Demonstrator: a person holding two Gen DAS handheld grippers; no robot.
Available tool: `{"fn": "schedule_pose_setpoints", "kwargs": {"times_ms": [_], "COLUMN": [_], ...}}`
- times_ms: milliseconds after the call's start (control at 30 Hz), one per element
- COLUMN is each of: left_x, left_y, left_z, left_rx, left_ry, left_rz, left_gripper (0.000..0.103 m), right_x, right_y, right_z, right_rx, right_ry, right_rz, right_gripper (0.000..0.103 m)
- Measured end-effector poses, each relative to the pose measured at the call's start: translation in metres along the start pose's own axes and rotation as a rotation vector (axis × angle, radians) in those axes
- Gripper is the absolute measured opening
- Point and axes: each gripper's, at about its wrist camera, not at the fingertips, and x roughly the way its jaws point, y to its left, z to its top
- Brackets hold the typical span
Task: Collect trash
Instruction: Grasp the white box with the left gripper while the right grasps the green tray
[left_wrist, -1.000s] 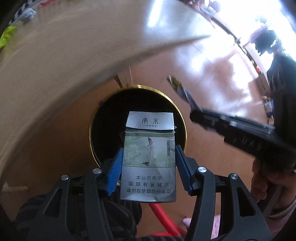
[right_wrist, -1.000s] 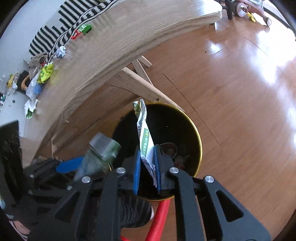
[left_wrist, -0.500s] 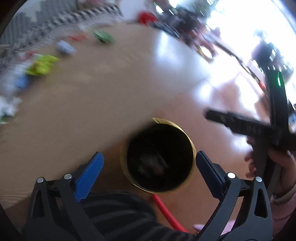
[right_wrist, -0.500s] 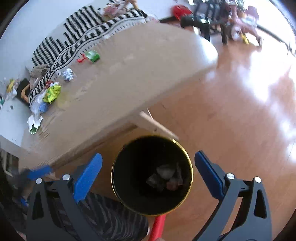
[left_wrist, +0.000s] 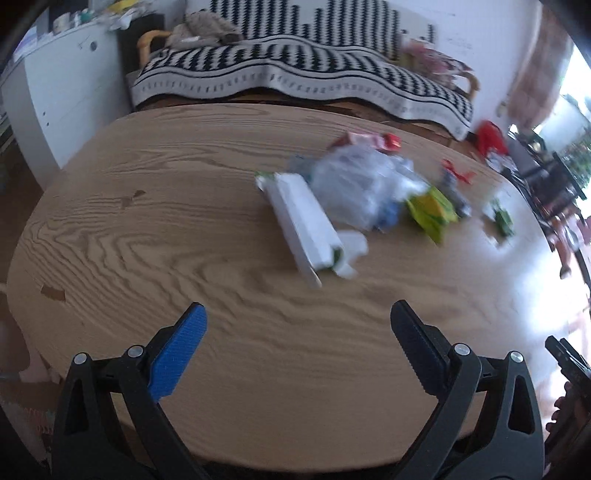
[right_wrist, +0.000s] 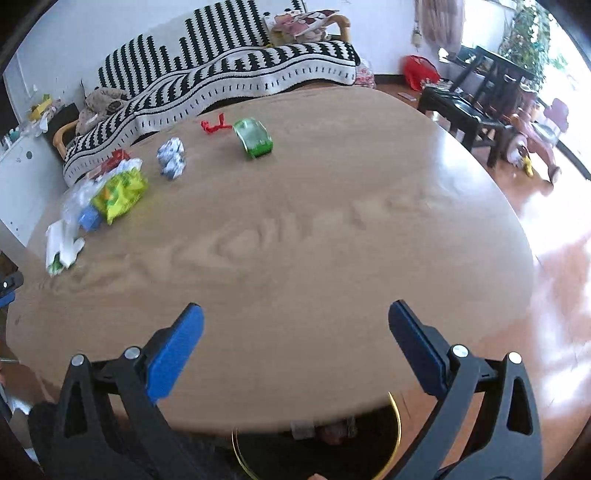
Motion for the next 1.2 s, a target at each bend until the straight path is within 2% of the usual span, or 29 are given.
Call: {"fn": "schedule_pose_setpoints", "kwargs": {"times_ms": [67,233,467,500,633,700,833,1100,1200], "left_x": [0.010,0.043,0.086,0.092,0.116,0.122,0.127,0.124,0.125], "left_y": [0.015,0.017,0.013,0.012,0.012,0.014,0.018,0.024,0.023], "left_z": [0.014,0.035,0.048,0.050,0.050,0.050,0.053,0.044,0.045], "left_rx": [-0.012,0.000,-0.016,-0.012,0.003,0.036,0.064,0.131,0.129], "left_ry": [0.010,0.037,0.088,0.090,0.123,0.098,0.072,-0.034,-0.034], "left_rz": [0.007,0.043,0.003,0.005,0.017,0.066,0.086,0.055,0.055], "left_gripper": [0.097,0.097,0.097,0.097,0.097,0.097,0.097,0.097,0.098], "right_x": [0.012,0.058,0.128,0.131,0.147,0.154,0.171,0.182,0.183], "right_y": [0.006,0.029,0.048,0.050,0.056,0.058,0.058,0.053,0.054], "right_z": [0.022,0.071,0.103,0.104,0.120,0.128,0.151,0.167,0.167], "right_rx": [-0.019,-0.084,-0.133,-0.152,-0.186,-0.207,-0.209,-0.211,-0.211], "right_ry": [-0.007,0.020,0.100,0.075,0.027,0.011,0.010,0.009,0.010], "right_rz": [-0.005,-0.014,-0.042,-0.057,-0.022,-0.005,-0.001,0.000,0.000], "right_gripper": [0.097,0.097,0.097,0.097,0.098,0.098,0.098,0.098,0.098]}}
